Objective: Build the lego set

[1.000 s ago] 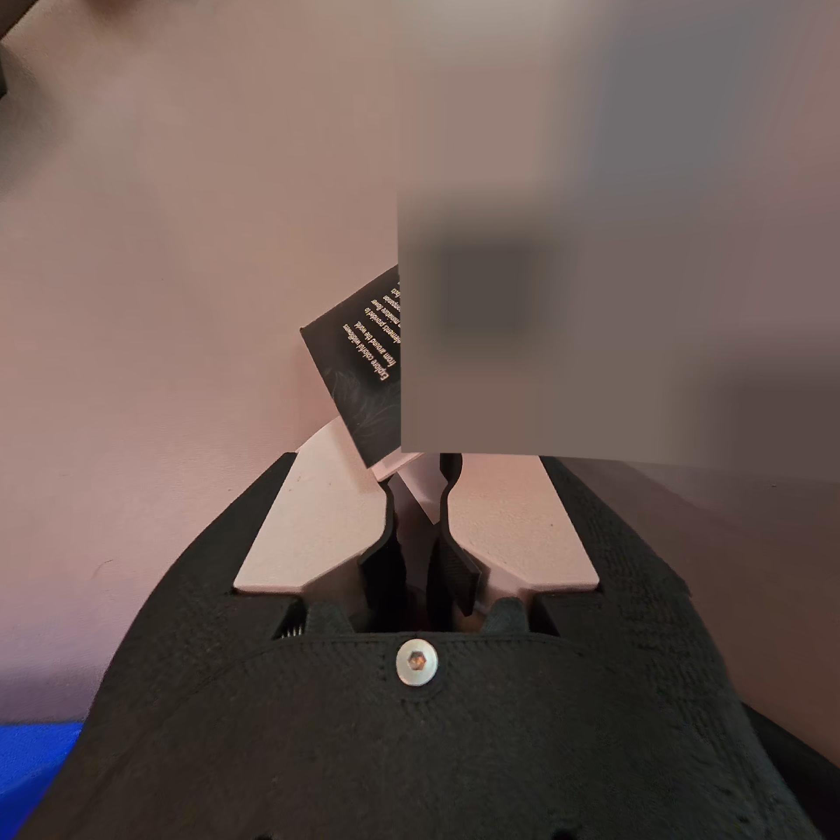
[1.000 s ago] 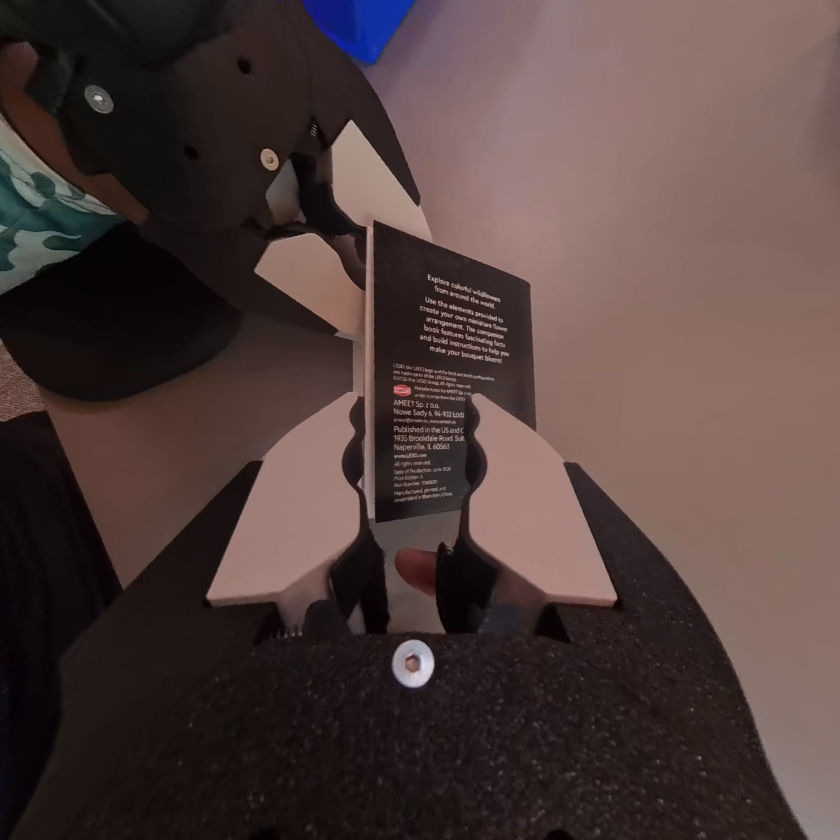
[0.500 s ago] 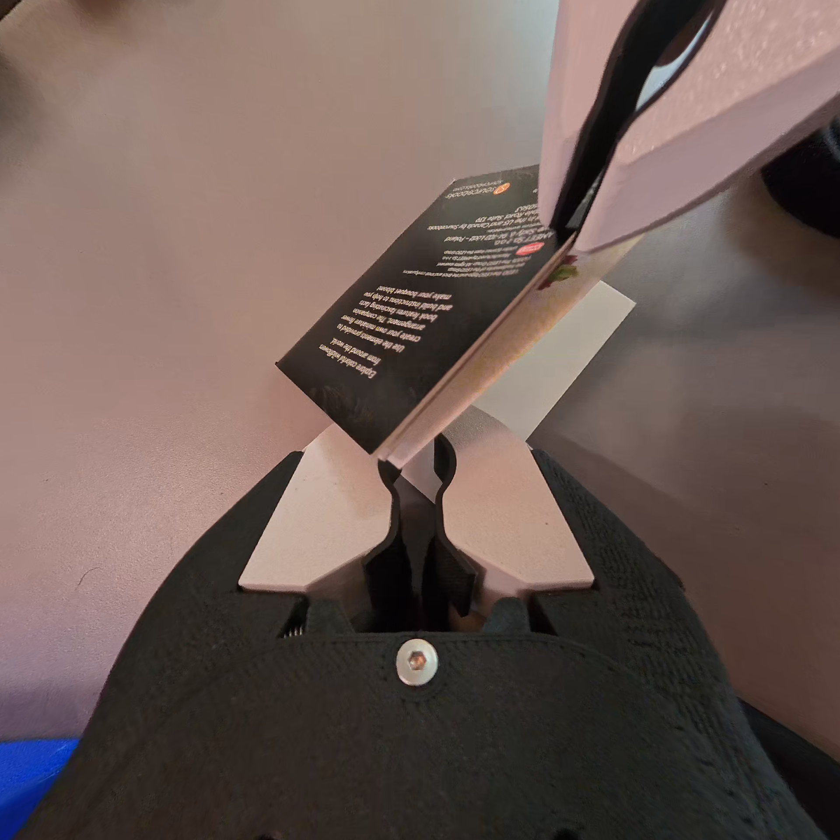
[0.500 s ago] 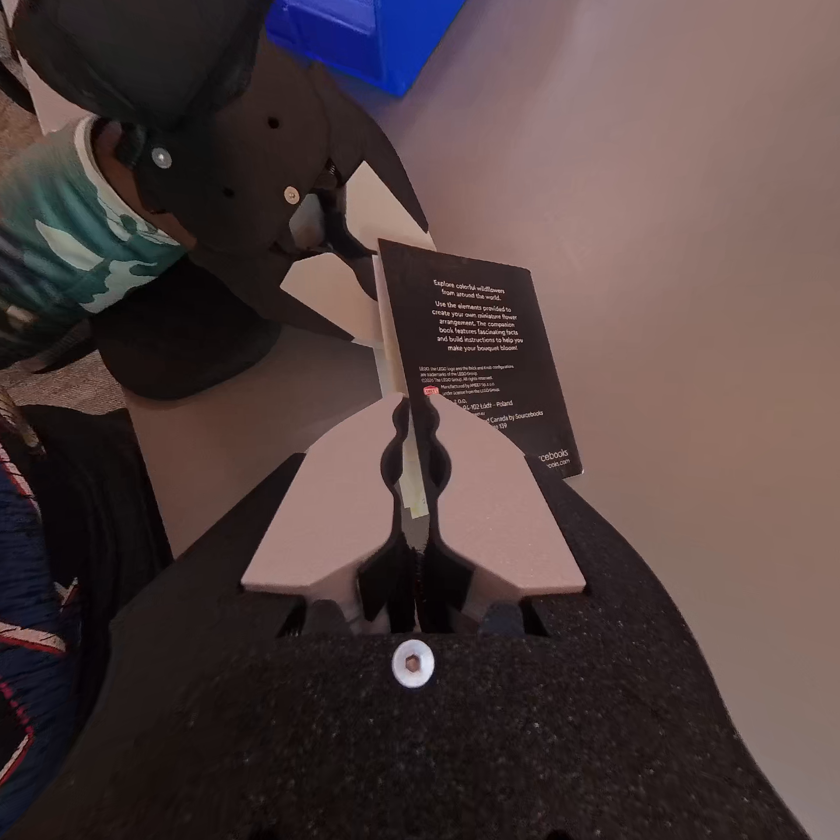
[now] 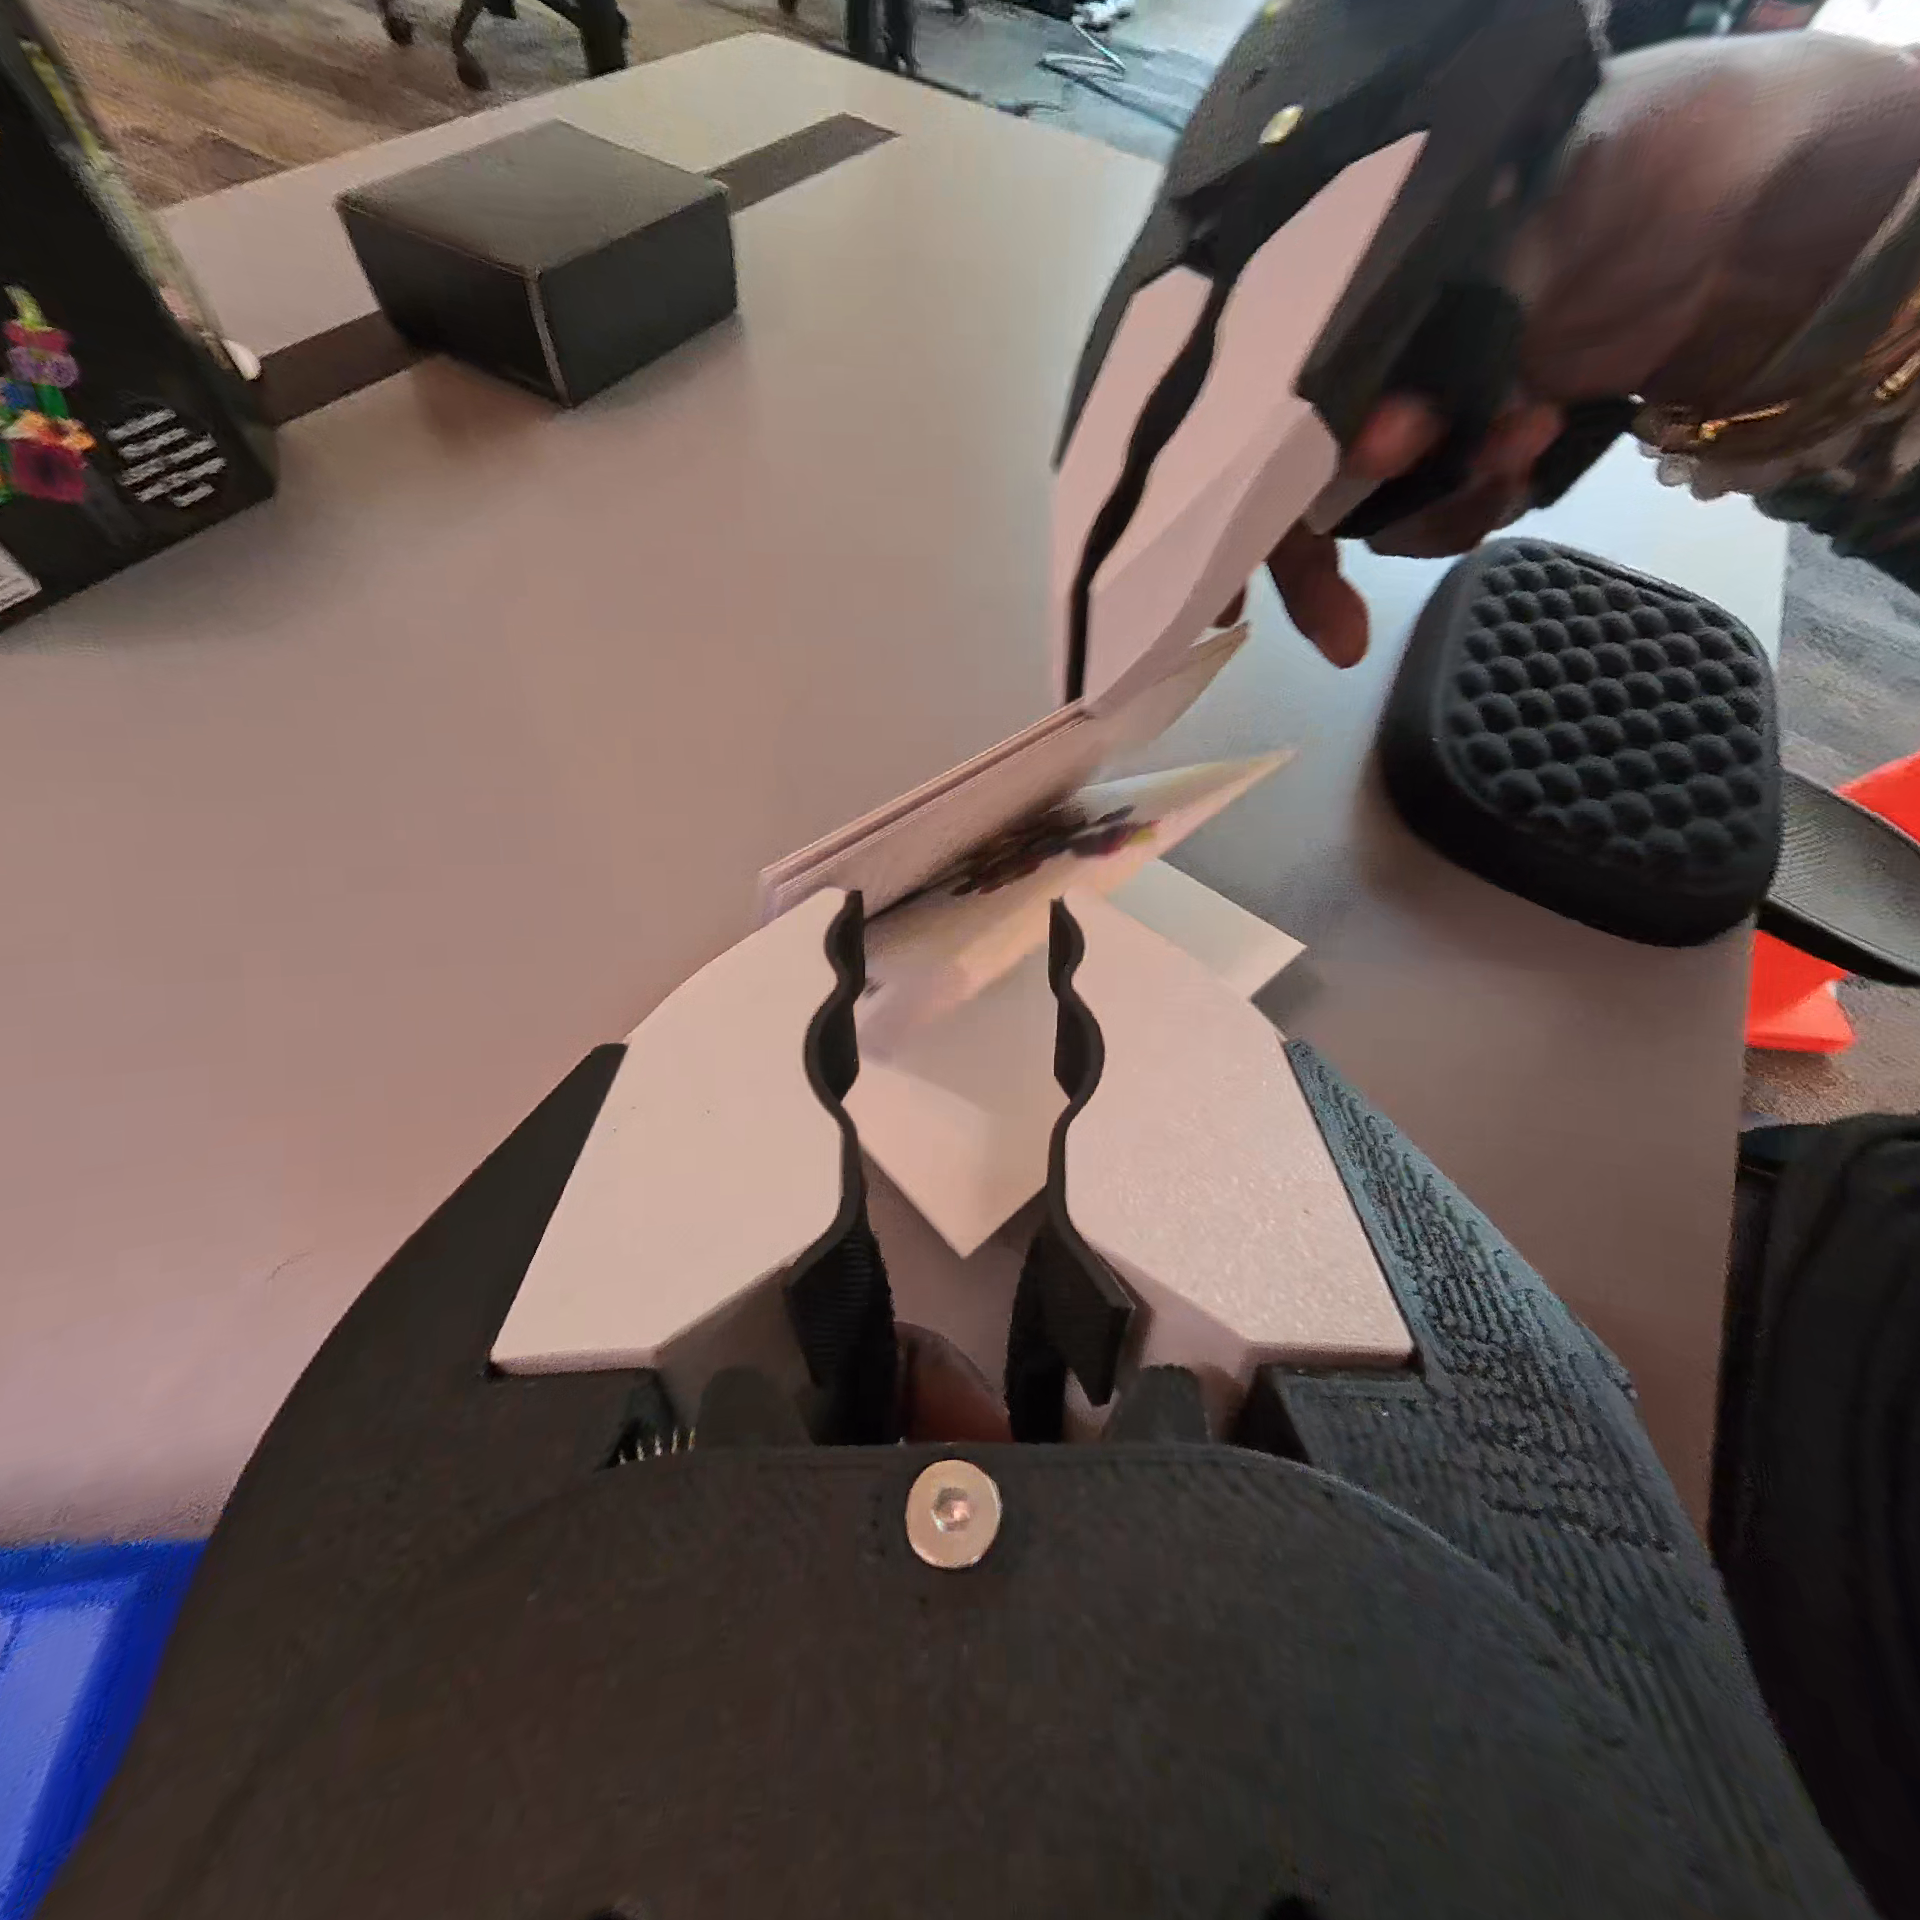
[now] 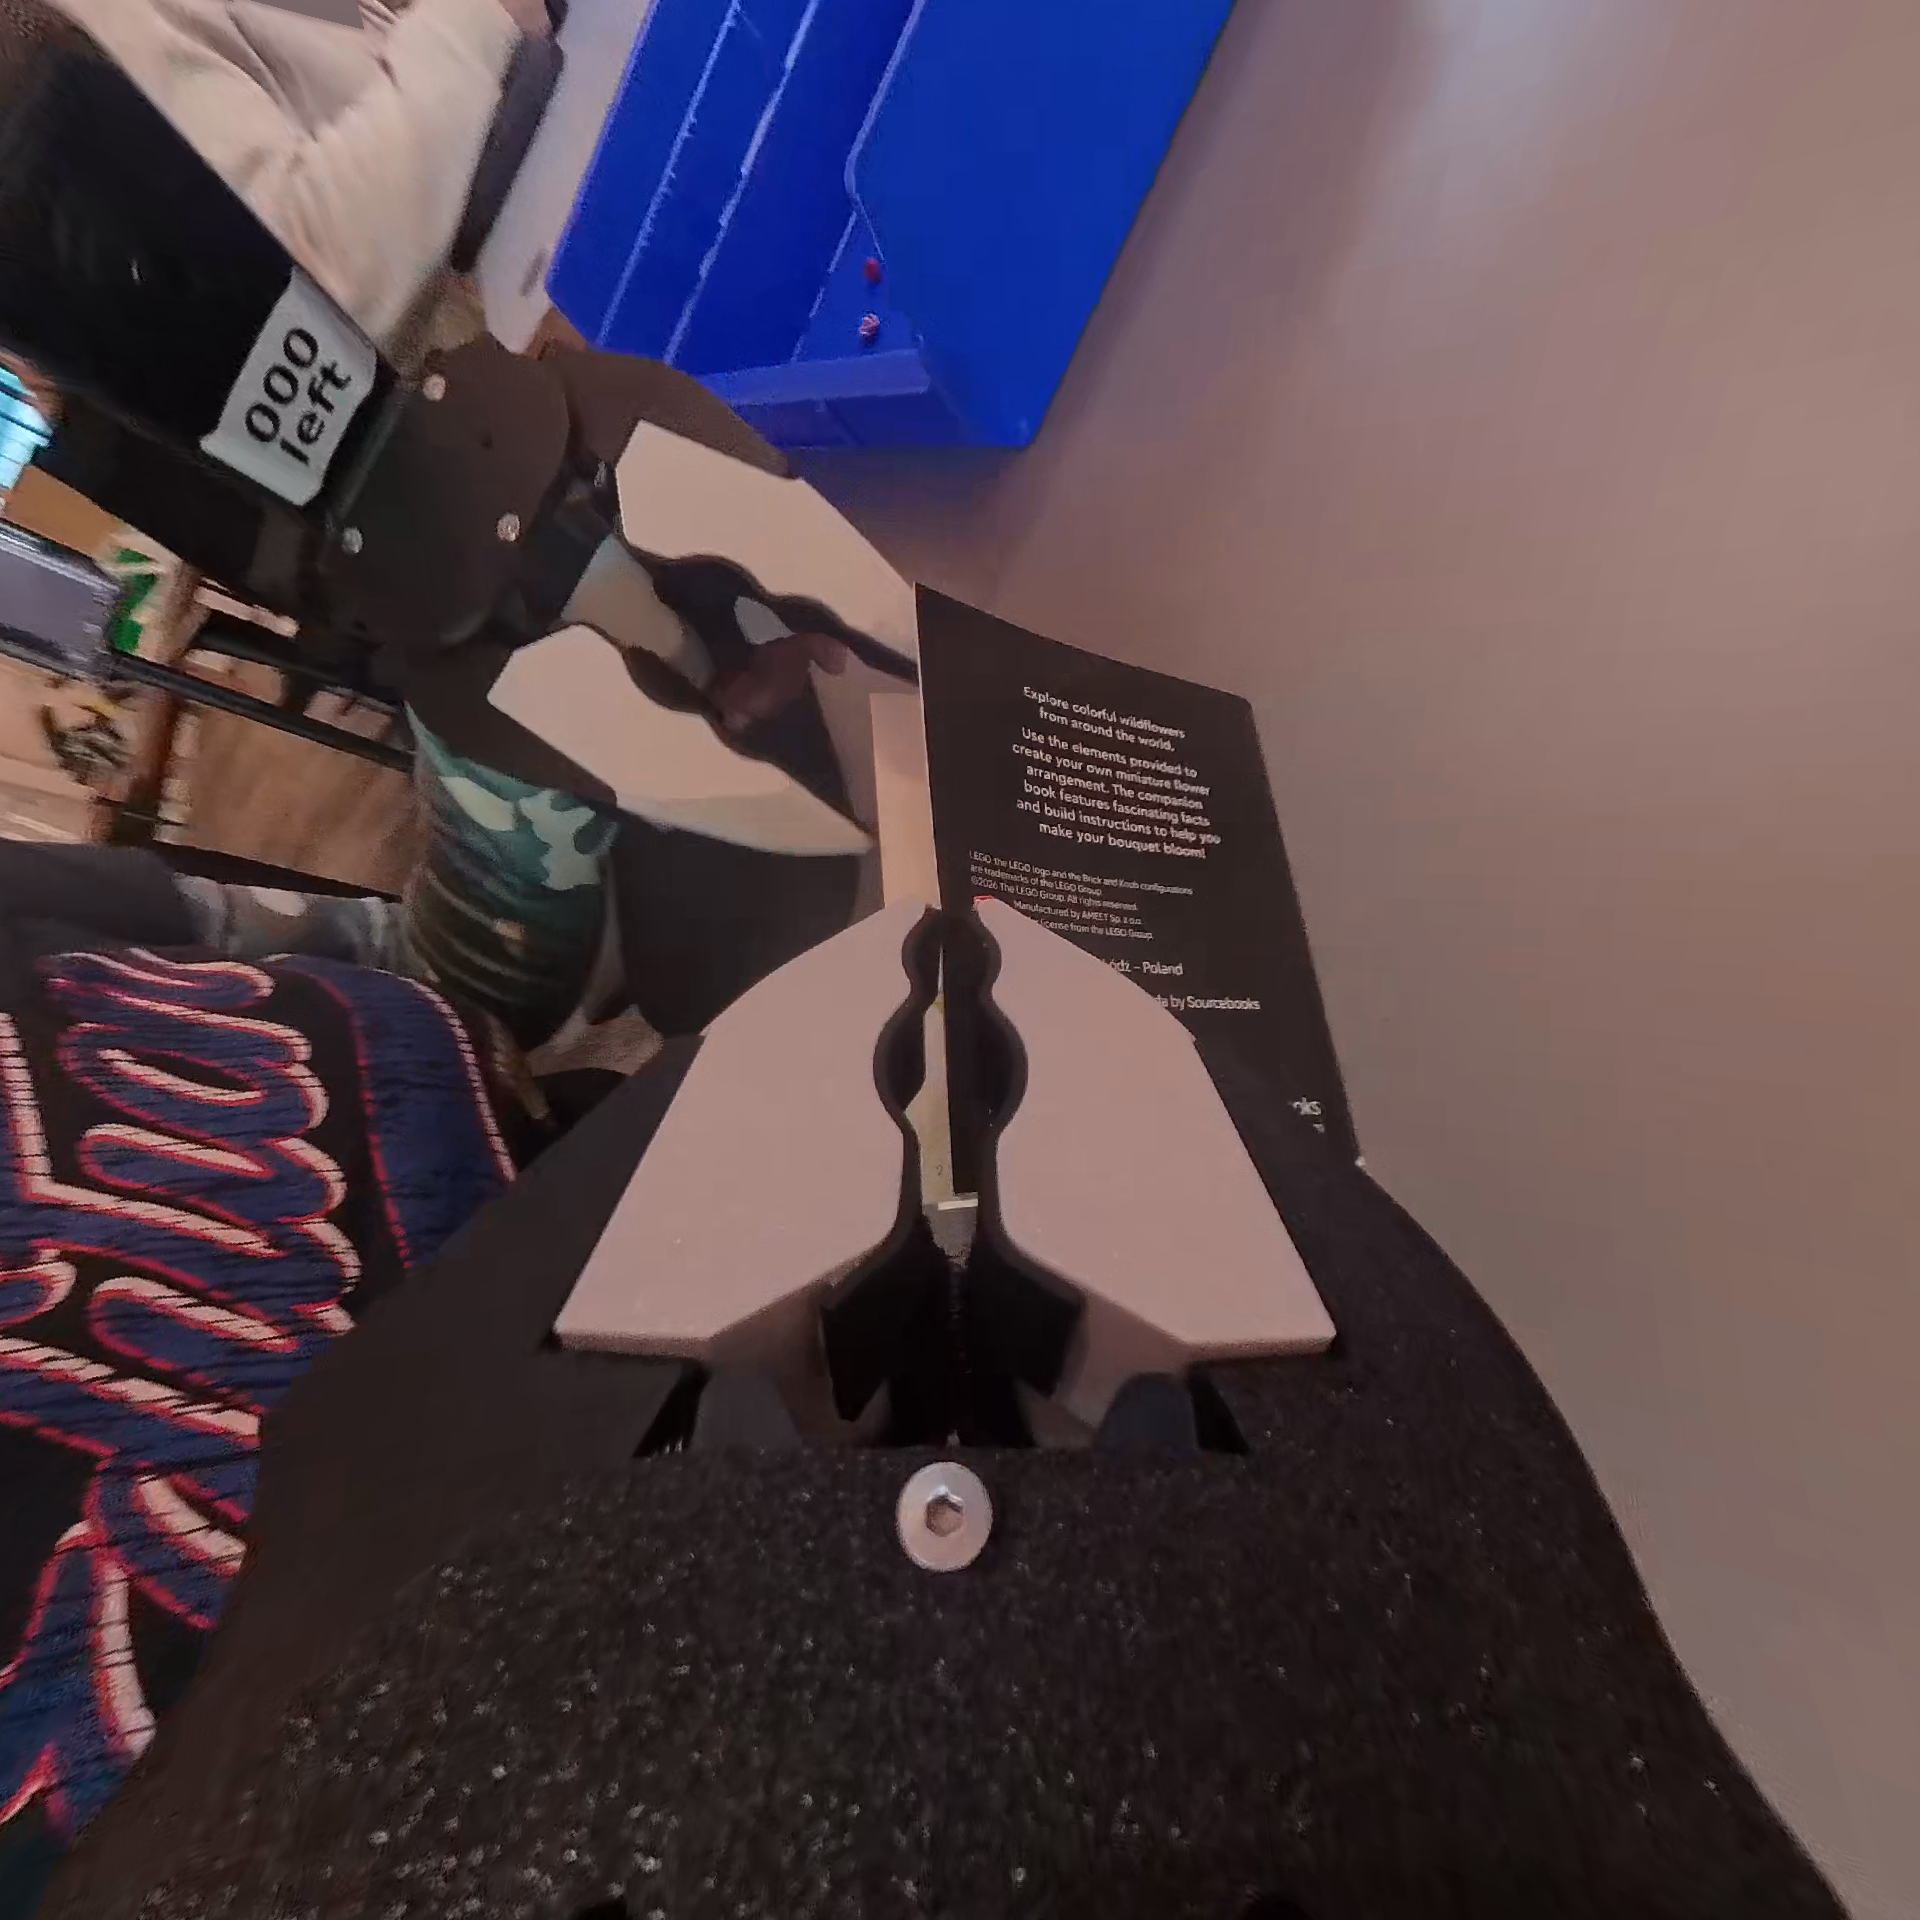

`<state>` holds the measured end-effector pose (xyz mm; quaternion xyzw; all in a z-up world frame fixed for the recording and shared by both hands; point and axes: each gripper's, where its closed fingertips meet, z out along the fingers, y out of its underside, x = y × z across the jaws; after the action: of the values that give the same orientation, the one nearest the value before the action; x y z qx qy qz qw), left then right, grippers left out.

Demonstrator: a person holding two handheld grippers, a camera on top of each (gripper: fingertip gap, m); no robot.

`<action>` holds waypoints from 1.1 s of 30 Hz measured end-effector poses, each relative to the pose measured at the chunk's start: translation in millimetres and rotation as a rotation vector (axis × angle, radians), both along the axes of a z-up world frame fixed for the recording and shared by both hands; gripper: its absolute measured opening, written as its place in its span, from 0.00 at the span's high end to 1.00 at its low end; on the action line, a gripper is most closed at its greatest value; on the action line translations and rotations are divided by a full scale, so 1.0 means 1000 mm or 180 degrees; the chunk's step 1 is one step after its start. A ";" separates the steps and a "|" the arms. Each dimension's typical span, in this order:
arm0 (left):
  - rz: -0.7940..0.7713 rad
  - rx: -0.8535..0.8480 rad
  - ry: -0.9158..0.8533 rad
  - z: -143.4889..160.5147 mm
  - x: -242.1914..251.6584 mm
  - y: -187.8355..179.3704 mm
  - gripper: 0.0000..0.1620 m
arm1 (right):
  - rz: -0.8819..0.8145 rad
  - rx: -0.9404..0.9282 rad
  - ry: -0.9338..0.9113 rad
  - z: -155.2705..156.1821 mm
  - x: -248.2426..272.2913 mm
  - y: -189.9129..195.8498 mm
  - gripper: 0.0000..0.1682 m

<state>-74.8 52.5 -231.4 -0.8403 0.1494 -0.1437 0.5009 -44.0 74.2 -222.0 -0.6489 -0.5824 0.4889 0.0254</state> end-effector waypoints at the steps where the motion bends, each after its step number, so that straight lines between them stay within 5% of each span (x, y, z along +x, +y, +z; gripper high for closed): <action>1: -0.0048 -0.0039 0.0007 0.000 0.006 0.000 0.79 | 0.0008 -0.0139 -0.0024 0.000 0.001 -0.001 0.98; 14: 0.0118 -0.0322 0.0117 -0.018 0.003 -0.009 0.78 | 0.0142 -0.1468 -0.0129 0.004 0.002 -0.018 0.97; 28: 0.0110 -0.0449 0.0202 -0.028 0.000 -0.018 0.78 | 0.0187 -0.1564 -0.0133 0.007 0.000 -0.026 0.97; 33: 0.0378 -0.0209 0.0307 0.000 -0.019 -0.033 0.78 | 0.0205 -0.1553 -0.0151 0.005 0.000 -0.031 0.97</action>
<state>-94.0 19.6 -231.1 -0.8696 0.1185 -0.0779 0.4730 -44.0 43.0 -216.9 -0.6283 -0.4679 0.6003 -0.1613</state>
